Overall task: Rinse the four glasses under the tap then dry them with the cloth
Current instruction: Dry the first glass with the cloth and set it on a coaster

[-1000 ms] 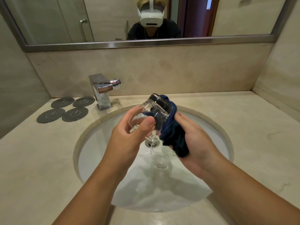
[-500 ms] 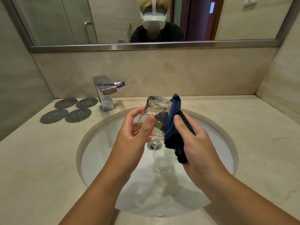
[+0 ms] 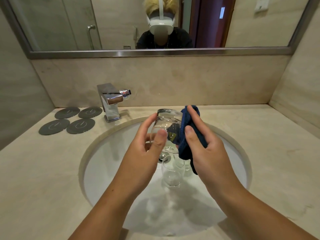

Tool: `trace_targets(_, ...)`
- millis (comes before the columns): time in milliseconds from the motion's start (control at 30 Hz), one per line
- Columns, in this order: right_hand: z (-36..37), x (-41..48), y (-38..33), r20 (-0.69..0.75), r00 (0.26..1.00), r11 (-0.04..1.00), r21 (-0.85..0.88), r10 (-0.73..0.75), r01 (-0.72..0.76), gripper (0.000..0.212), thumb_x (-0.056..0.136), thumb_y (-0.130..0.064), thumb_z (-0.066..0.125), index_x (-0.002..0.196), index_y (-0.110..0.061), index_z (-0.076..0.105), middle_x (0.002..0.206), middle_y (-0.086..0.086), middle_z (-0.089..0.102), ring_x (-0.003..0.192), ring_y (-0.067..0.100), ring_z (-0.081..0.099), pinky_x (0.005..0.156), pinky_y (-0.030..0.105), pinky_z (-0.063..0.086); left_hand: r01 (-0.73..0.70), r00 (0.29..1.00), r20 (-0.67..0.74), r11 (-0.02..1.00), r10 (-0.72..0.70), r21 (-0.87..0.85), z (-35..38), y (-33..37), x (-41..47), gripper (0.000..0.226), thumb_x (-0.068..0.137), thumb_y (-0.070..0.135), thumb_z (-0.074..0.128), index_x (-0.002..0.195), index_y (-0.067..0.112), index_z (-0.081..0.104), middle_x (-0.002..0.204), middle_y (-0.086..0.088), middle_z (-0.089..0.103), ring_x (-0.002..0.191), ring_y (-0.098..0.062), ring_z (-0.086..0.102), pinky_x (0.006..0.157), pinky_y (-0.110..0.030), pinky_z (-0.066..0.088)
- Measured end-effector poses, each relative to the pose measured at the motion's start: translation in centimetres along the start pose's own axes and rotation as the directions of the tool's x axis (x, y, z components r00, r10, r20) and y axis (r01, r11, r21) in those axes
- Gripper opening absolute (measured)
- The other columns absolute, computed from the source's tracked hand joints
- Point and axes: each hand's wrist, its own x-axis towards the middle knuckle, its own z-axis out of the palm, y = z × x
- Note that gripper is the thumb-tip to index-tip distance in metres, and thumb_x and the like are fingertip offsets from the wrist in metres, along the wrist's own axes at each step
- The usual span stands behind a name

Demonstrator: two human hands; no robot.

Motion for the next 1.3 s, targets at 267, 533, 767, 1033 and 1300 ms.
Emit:
trace_targets(267,0.2,0.3,0.3,0.036,0.995,0.990,0.105,0.091,-0.095,0.035,0.109,-0.035,0.053,0.136,-0.055,0.065,0.129,-0.018,0.074,0.123,0.004,0.067,0.108,0.035,0.048,0.025,1.000,0.009,0.986,-0.024,-0.163,0.1,0.2,-0.1,0.069,0.078,0.069,0.081,0.138,0.060,0.050,0.113,0.011,0.080,0.111,-0.009,0.076,0.096,-0.028,0.057)
trace_targets(533,-0.1,0.2,0.6,0.024,0.992,0.983,0.133,0.127,-0.129,0.034,0.108,-0.032,0.057,0.134,-0.051,0.068,0.122,-0.014,0.078,0.098,0.000,0.072,0.095,0.028,0.056,0.084,0.994,0.072,0.996,-0.083,-0.004,-0.4,0.6,0.0,0.079,0.077,0.079,0.058,0.152,0.061,0.040,0.143,0.023,0.057,0.120,0.008,0.061,0.081,-0.008,0.048)
trace_targets(767,-0.3,-0.1,0.0,0.011,1.000,1.000,0.001,-0.018,0.018,0.037,0.106,-0.027,0.060,0.132,-0.051,0.069,0.098,-0.023,0.074,0.070,-0.009,0.063,0.065,0.005,0.045,0.041,0.999,0.031,0.995,-0.038,-0.094,-0.8,0.3,-0.2,0.059,0.085,0.056,0.076,0.138,0.063,0.050,0.121,0.014,0.073,0.108,-0.004,0.075,0.083,-0.013,0.054)
trace_targets(1033,-0.5,1.0,0.3,0.061,0.972,0.908,0.348,0.225,-0.232,0.031,0.107,-0.027,0.055,0.130,-0.036,0.075,0.120,-0.001,0.080,0.125,0.041,0.066,0.102,0.048,0.044,0.159,0.984,0.139,0.920,-0.115,-0.359,-1.0,0.2,-0.2,0.056,0.085,0.041,0.077,0.139,0.040,0.060,0.115,-0.006,0.079,0.108,-0.018,0.077,0.103,-0.030,0.059)
trace_targets(1300,-0.4,0.6,0.8,-0.036,0.995,0.985,0.152,0.093,-0.087,0.033,0.105,-0.029,0.063,0.130,-0.048,0.072,0.115,-0.017,0.078,0.105,0.000,0.072,0.094,0.024,0.056,0.102,0.995,0.025,0.984,-0.100,-0.145,-0.9,-0.3,0.1,0.029,0.086,0.056,0.075,0.115,0.054,0.070,0.120,0.001,0.074,0.108,-0.012,0.076,0.105,-0.034,0.057)
